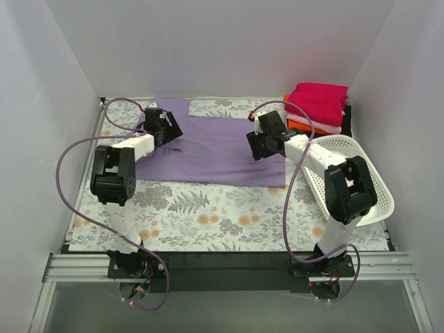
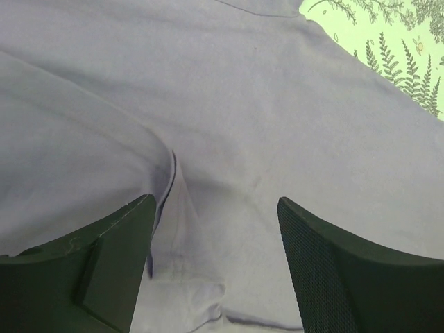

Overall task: Fold and stack the t-shirts
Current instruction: Fold the tshirt

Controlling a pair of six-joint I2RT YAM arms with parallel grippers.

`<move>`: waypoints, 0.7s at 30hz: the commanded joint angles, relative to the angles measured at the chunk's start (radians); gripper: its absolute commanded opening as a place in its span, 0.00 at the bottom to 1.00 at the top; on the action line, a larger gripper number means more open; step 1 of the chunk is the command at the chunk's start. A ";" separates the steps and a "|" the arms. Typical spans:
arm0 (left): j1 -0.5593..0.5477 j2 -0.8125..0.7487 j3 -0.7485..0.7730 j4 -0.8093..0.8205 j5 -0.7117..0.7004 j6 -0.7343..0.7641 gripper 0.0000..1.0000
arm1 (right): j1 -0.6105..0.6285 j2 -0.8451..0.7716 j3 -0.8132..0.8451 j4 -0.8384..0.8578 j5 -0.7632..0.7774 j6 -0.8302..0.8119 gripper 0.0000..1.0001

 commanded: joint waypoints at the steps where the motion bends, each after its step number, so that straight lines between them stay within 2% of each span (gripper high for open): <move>1: -0.001 -0.112 -0.051 -0.005 -0.062 -0.009 0.66 | 0.005 -0.052 0.017 0.012 -0.014 -0.002 0.47; 6: -0.004 -0.155 -0.109 0.004 -0.111 -0.006 0.68 | 0.018 -0.058 0.014 0.011 -0.016 0.000 0.47; 21: -0.051 -0.097 -0.099 0.024 0.034 -0.046 0.68 | 0.042 -0.084 -0.003 0.012 -0.004 0.003 0.48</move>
